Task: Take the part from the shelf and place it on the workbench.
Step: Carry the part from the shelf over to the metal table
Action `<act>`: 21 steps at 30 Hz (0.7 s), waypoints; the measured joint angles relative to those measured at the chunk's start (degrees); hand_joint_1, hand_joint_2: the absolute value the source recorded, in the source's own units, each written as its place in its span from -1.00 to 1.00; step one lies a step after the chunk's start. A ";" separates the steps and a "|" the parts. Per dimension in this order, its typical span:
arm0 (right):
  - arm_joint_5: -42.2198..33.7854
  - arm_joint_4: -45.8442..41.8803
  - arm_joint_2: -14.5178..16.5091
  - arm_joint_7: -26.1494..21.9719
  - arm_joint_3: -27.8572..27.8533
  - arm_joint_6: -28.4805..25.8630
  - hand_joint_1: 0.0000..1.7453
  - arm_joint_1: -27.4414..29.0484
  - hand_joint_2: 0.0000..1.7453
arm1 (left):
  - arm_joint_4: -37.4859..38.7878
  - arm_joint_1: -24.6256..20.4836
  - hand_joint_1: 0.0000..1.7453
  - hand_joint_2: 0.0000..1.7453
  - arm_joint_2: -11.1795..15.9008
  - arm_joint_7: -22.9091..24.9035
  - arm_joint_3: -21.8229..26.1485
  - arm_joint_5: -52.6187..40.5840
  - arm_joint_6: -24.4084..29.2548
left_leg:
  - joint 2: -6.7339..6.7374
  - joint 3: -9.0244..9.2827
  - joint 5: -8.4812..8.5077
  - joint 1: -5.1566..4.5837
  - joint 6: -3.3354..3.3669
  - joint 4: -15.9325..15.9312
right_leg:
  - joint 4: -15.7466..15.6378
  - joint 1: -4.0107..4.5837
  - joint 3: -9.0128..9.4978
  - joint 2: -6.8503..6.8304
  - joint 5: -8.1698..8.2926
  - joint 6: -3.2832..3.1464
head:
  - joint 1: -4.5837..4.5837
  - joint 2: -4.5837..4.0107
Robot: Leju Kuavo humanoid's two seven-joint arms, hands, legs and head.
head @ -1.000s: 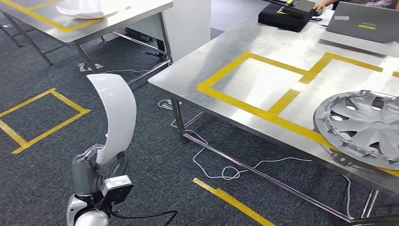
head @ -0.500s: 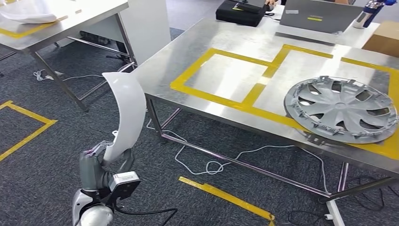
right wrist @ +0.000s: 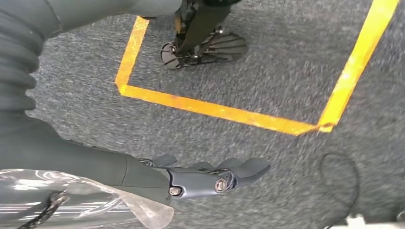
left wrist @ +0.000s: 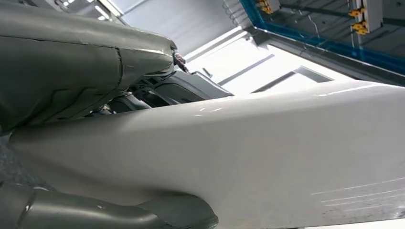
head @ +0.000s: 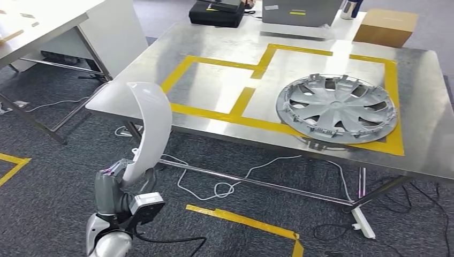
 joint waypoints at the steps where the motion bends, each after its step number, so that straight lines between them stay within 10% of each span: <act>1: 0.09 0.00 0.03 0.09 -0.08 0.01 -1.00 -0.04 1.00 | 0.13 -0.08 1.00 1.00 -0.02 0.05 0.01 -0.09 0.03 | -1.22 1.75 1.68 0.04 0.39 -3.85 | 0.08 0.07 -0.07 0.72 0.08 0.17 | 0.04 0.00; 5: 0.62 0.00 0.08 0.65 -0.19 -0.01 -1.00 0.02 1.00 | 0.72 -0.43 1.00 1.00 -0.19 0.25 0.11 -0.66 0.39 | -2.64 3.93 2.85 -0.05 1.10 -9.26 | 0.08 -0.23 -1.15 2.93 0.73 1.55 | 0.06 0.00; 8: 0.75 0.00 0.04 0.79 -0.22 -0.06 -1.00 0.34 1.00 | 1.04 -0.69 1.00 1.00 -0.57 0.32 0.22 -0.84 0.52 | -0.66 4.07 3.54 0.16 1.98 -10.10 | 2.67 -0.13 -3.02 -0.25 -1.01 2.49 | 0.55 0.01; 10: 0.75 0.00 0.04 0.81 -0.23 -0.07 -1.00 0.14 1.00 | 1.25 -0.73 1.00 1.00 -0.73 0.32 0.37 -0.93 0.56 | 0.90 4.01 3.62 0.08 2.28 -10.22 | 9.87 -0.13 -6.37 -3.17 -4.83 2.96 | 0.98 0.01; 13: 0.77 0.00 0.06 0.81 -0.23 -0.05 -1.00 0.11 1.00 | 1.72 -0.71 1.00 1.00 -0.75 0.34 0.58 -0.95 0.57 | 3.33 3.94 3.54 -0.02 2.23 -10.15 | 16.59 -0.36 -9.14 -3.98 -6.74 3.52 | 1.01 0.02; 17: 0.78 -0.02 0.04 0.81 -0.25 -0.05 -1.00 0.08 1.00 | 1.98 -0.80 1.00 1.00 -0.78 0.34 0.66 -0.95 0.58 | 5.64 4.39 3.02 -0.37 1.41 -9.98 | 2.42 -0.18 -0.74 -7.43 -1.22 3.00 | 0.98 0.00; 21: 0.84 -0.02 0.04 0.84 -0.28 -0.07 -1.00 -0.02 1.00 | 2.00 -1.00 1.00 1.00 -0.86 0.37 0.69 -0.99 0.61 | 7.09 4.71 2.55 -0.60 0.29 -9.78 | -0.06 0.02 0.55 -6.90 -0.76 1.53 | 0.73 0.00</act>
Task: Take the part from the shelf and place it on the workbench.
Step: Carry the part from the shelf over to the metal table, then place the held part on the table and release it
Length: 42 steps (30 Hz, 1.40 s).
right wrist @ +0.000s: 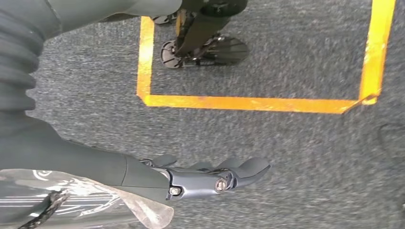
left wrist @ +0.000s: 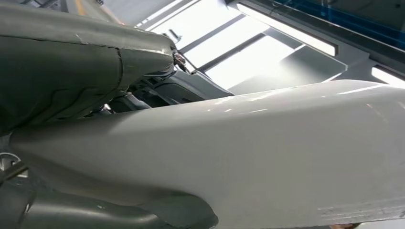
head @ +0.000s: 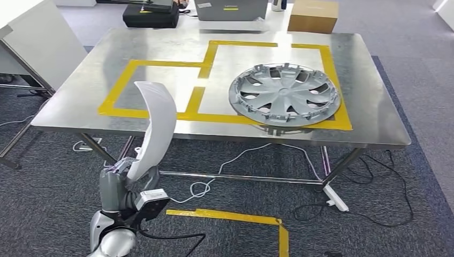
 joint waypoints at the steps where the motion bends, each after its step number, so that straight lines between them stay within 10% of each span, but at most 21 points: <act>1: 0.13 0.00 0.00 0.08 -0.02 -0.05 -1.00 0.03 1.00 | 0.01 -0.09 1.00 1.00 -0.03 0.03 0.00 -0.07 0.03 | -0.76 -0.16 -0.67 0.16 -0.32 0.62 | -0.07 -0.07 -0.05 0.61 0.11 -0.36 | -0.07 0.00; 5: 1.78 0.00 0.00 0.73 -0.05 -0.43 -1.00 -0.13 1.00 | 0.36 -0.29 1.00 1.00 0.05 0.38 0.32 -0.32 0.26 | -5.57 -5.70 -7.54 0.53 -0.94 13.36 | -0.20 -0.21 -0.23 3.18 0.43 -1.33 | -0.37 0.00; 7: 2.94 0.00 0.00 1.02 0.00 -0.61 -1.00 0.02 1.00 | 0.79 -0.45 1.00 1.00 0.14 0.67 0.66 -0.30 0.45 | -5.89 -7.81 -7.80 0.54 -0.82 17.24 | -0.17 -0.11 -0.20 4.34 0.44 -1.42 | -0.37 0.01; 12: 5.02 0.02 0.04 1.51 0.27 -0.67 -1.00 0.19 1.00 | 1.77 -2.10 1.00 1.00 0.19 1.34 1.71 0.15 1.16 | -6.81 -2.30 0.85 0.36 0.42 2.41 | 0.12 0.16 -0.18 5.87 0.30 -0.91 | -0.32 -0.01; 17: 6.19 0.03 0.05 2.08 0.31 -0.65 -1.00 0.32 1.00 | 3.22 -3.44 1.00 1.00 0.11 2.57 3.85 1.55 2.43 | -6.79 -1.87 1.19 0.45 1.56 0.33 | 1.79 0.02 -1.72 5.20 -0.75 0.71 | -0.07 0.00; 22: 6.70 0.04 0.05 2.13 0.34 -0.46 -1.00 0.08 1.00 | 4.73 -4.09 1.00 1.00 0.09 2.55 5.42 2.21 2.79 | -5.92 -1.58 0.97 0.46 2.11 0.23 | 17.03 -0.11 -9.79 3.12 -6.41 1.57 | 0.43 0.01; 26: 6.92 0.04 -0.03 2.09 0.34 -0.03 -1.00 0.09 1.00 | 5.63 -4.50 1.00 1.00 0.10 2.50 6.35 2.60 2.89 | -5.80 -0.57 0.09 0.33 1.46 0.33 | 4.62 -0.02 -3.56 2.46 0.14 1.14 | 0.48 0.01; 32: 7.46 0.04 -0.11 2.04 0.35 0.69 -1.00 -0.04 1.00 | 6.81 -5.65 1.00 1.00 0.14 2.33 7.60 3.72 3.10 | -5.61 -0.54 -1.56 0.20 -0.24 1.55 | 0.32 0.17 -0.65 2.57 0.05 -0.88 | 0.17 0.01; 37: 7.91 0.04 -0.12 2.06 0.35 0.99 -1.00 -0.08 1.00 | 8.30 -6.34 1.00 1.00 0.20 1.90 8.96 4.54 3.13 | -5.83 -9.32 -7.19 0.31 -0.79 17.59 | 0.17 0.21 0.63 3.03 -0.96 -1.92 | -0.19 0.01; 42: 8.18 0.10 -0.09 2.02 0.34 1.18 -1.00 -0.08 1.00 | 9.30 -6.72 1.00 1.00 0.30 1.72 9.77 4.76 3.21 | -5.95 -5.36 2.36 -0.02 0.70 4.73 | 0.18 0.62 2.76 3.68 -2.62 -1.36 | -0.13 0.01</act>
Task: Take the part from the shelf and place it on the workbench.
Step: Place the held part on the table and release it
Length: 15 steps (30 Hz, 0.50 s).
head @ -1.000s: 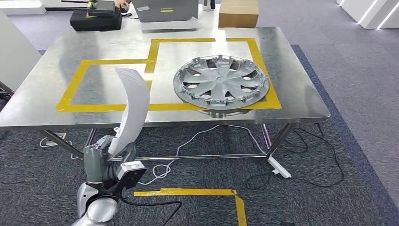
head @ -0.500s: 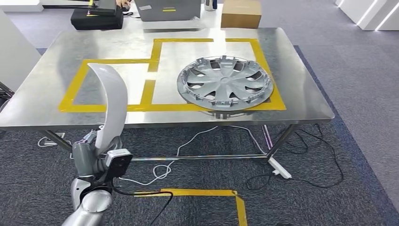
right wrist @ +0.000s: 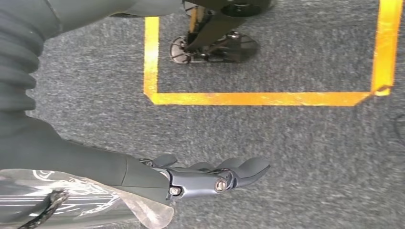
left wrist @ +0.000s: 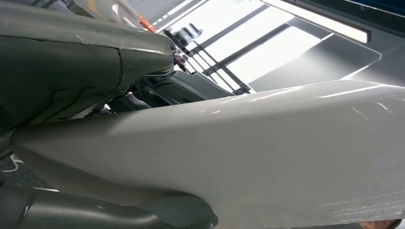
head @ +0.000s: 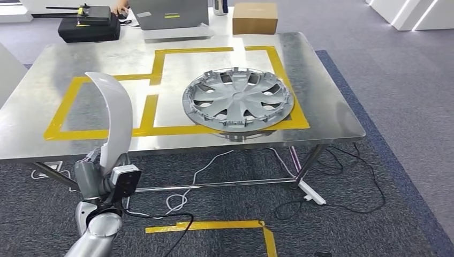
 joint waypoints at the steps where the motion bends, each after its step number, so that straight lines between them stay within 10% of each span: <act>1: 0.04 0.03 0.01 -0.02 0.00 0.03 -1.00 -0.04 1.00 | 0.12 -0.15 1.00 1.00 0.01 -0.03 0.08 0.07 0.02 | -0.03 0.75 0.23 -0.16 0.31 -1.90 | -0.09 0.02 0.06 0.01 -0.21 0.30 | 0.09 -0.01; 6: 0.07 0.08 -0.07 -0.05 0.01 0.08 -1.00 -0.11 1.00 | 0.42 -0.56 1.00 1.00 -0.08 -0.10 0.69 0.25 0.15 | -0.28 2.45 -0.71 0.19 1.50 -3.84 | 3.37 -0.09 -1.34 -0.31 -1.30 1.97 | 0.38 -0.01; 10: 0.19 0.10 -0.10 -0.06 0.03 0.14 -1.00 -0.12 1.00 | 0.77 -0.75 1.00 1.00 -0.19 -0.10 0.97 0.26 0.20 | -0.24 3.44 -1.75 0.25 1.83 -3.90 | 16.44 -0.35 -10.10 -0.46 -5.58 2.86 | 0.55 0.00; 12: 0.30 0.10 -0.18 -0.05 0.02 0.15 -1.00 0.09 1.00 | 1.08 -0.71 1.00 1.00 -0.19 -0.11 1.11 0.31 0.21 | -0.30 4.51 -2.57 0.27 1.67 -3.89 | 14.90 -0.37 -10.99 -0.51 -2.70 2.81 | 0.57 -0.01; 15: 0.46 0.11 -0.32 -0.05 0.01 0.17 -1.00 0.06 1.00 | 1.46 -0.80 1.00 1.00 -0.20 -0.13 1.24 0.36 0.25 | -0.25 6.34 -4.08 0.28 0.97 -3.91 | 4.02 -0.24 -7.46 -0.95 3.46 2.29 | 0.56 -0.02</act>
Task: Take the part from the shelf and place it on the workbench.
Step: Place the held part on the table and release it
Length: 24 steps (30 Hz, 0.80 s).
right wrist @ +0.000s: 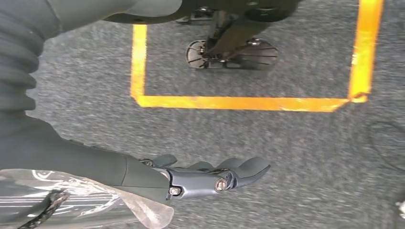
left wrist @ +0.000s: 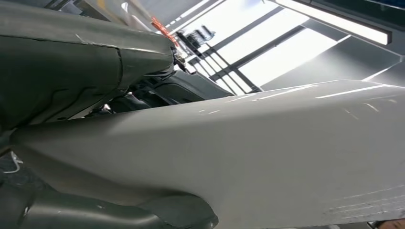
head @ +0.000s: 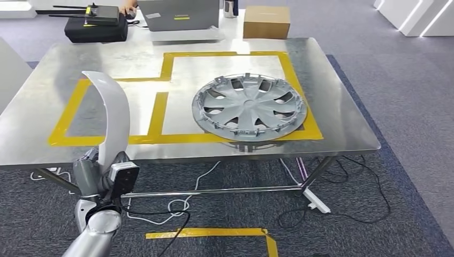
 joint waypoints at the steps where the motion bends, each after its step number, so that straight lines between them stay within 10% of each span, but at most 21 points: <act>1: 0.03 0.01 -0.01 0.01 0.01 0.03 -1.00 -0.07 1.00 | 0.08 -0.06 1.00 1.00 -0.01 -0.01 0.02 0.01 0.02 | 0.05 0.18 -0.38 -0.06 -0.35 -0.09 | -1.88 0.14 0.76 -0.14 0.39 -0.39 | -0.02 0.00; 6: 0.22 0.03 -0.03 0.06 -0.02 0.19 -1.00 0.10 1.00 | 0.36 -0.23 1.00 1.00 -0.02 -0.13 0.10 -0.01 0.16 | 0.07 -0.45 -0.97 -0.14 -1.82 2.94 | -3.07 0.13 2.69 -0.04 -0.31 -2.48 | -0.47 0.02; 11: 0.51 0.03 -0.03 0.20 -0.01 0.22 -1.00 -0.02 1.00 | 0.79 0.07 1.00 1.00 0.05 -0.16 0.36 0.00 0.24 | 0.04 -10.21 -6.45 -0.08 -2.21 16.52 | -3.28 0.42 5.15 0.37 -2.24 -3.23 | -0.74 0.02; 17: 1.36 0.25 0.23 0.54 -0.01 0.17 -1.00 -0.18 1.00 | 0.99 0.71 1.00 1.00 0.40 -0.13 1.55 0.16 0.52 | -0.10 -7.77 5.22 -1.44 0.41 1.74 | -3.53 0.88 8.28 0.73 -4.89 -2.71 | -0.53 0.01; 21: 1.43 0.29 0.21 0.60 0.00 0.17 -1.00 -0.28 1.00 | 0.98 0.84 1.00 1.00 0.50 -0.08 2.14 0.30 0.67 | -0.34 -5.69 5.34 -1.12 1.06 -0.07 | -1.54 0.86 8.21 0.59 -5.22 -1.51 | -0.42 0.00; 24: 1.57 0.31 0.19 0.67 0.03 0.19 -1.00 -0.61 1.00 | 1.09 0.72 1.00 1.00 0.42 0.02 2.37 -0.30 0.74 | -0.29 -4.72 4.92 -0.75 1.46 -0.38 | 8.27 0.31 2.18 0.51 -8.47 -0.59 | -0.04 0.01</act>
